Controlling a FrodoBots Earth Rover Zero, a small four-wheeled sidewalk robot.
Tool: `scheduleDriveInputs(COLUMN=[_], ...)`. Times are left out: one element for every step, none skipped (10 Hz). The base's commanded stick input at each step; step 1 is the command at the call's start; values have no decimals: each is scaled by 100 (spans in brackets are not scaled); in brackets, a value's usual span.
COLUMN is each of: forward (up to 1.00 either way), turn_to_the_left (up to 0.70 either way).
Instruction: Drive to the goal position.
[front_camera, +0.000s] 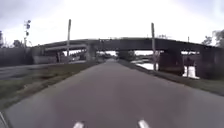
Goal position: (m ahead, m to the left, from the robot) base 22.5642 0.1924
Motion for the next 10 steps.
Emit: scheduleDriveInputs(forward=[70,70,70,70,70,70,70,70,70,70], turn_to_the_left=[0,0,0,0,0,0,0,0,0,0])
